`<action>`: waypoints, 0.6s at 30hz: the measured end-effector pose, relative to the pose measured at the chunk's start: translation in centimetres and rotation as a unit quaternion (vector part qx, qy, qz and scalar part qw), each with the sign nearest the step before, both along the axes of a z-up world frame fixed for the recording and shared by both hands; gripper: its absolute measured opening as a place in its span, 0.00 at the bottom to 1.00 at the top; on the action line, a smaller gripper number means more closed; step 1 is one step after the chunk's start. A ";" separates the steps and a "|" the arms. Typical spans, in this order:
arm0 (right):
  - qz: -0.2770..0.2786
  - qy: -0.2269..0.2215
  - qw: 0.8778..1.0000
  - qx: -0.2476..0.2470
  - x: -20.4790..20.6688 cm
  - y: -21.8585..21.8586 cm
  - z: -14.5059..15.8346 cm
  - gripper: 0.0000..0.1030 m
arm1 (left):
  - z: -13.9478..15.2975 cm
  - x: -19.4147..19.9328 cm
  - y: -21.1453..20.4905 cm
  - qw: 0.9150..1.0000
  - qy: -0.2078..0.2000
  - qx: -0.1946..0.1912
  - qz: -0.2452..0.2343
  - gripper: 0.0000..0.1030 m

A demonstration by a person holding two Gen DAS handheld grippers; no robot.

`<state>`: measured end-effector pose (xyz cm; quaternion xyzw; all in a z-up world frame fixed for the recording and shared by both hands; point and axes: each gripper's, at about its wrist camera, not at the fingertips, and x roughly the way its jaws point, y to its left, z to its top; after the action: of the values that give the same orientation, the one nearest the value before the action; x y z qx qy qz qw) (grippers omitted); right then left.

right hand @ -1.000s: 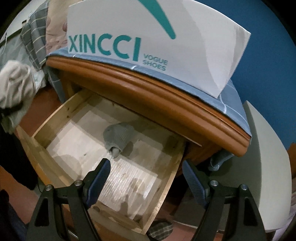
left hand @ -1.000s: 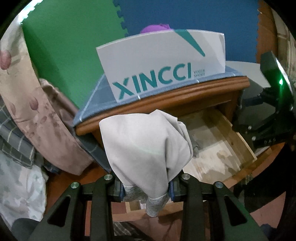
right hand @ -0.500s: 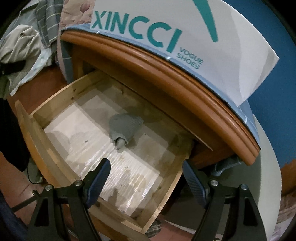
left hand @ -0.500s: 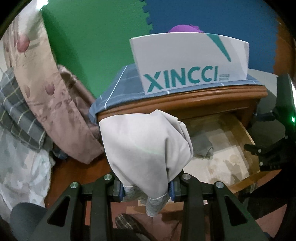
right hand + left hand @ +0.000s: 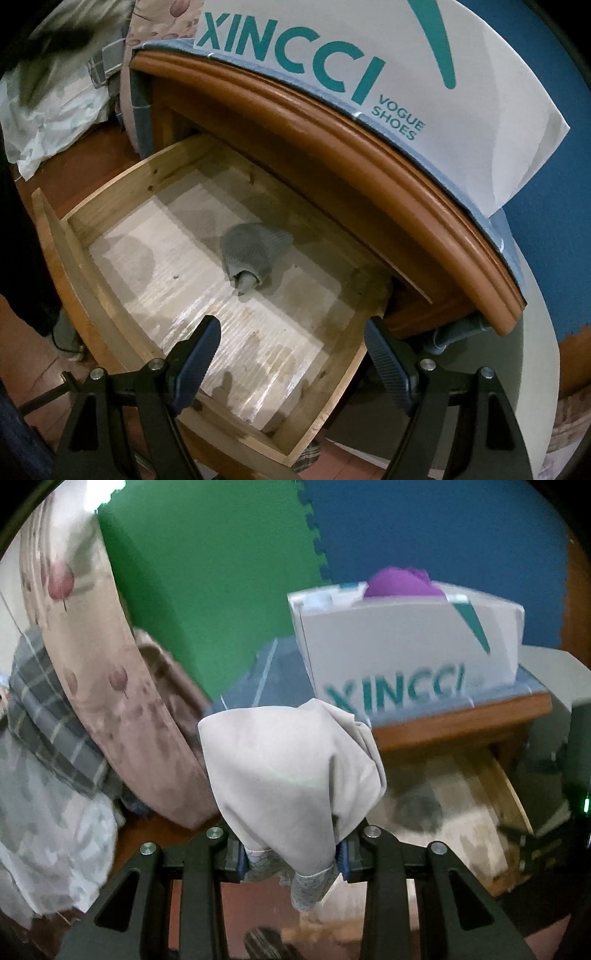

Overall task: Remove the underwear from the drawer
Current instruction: 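Carry the light grey cloth over the XINCCI box with the left gripper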

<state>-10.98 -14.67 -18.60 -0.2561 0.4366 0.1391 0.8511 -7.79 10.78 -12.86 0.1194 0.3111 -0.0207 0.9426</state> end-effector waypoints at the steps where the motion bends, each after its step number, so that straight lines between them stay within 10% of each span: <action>1: 0.001 0.000 1.000 -0.001 0.0 0.1 0.0 0.80 | 0.6 0.4 0.0 1.000 -0.005 -0.002 0.001 0.31; 18: 0.002 -0.002 1.000 0.006 -0.2 0.1 0.3 0.80 | 5.7 4.5 -3.2 0.999 -0.045 0.014 -0.011 0.32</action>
<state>-11.22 -14.55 -18.35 -0.2522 0.4333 0.1433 0.8533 -3.33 7.56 -7.13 0.1363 0.2678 -0.0210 0.9535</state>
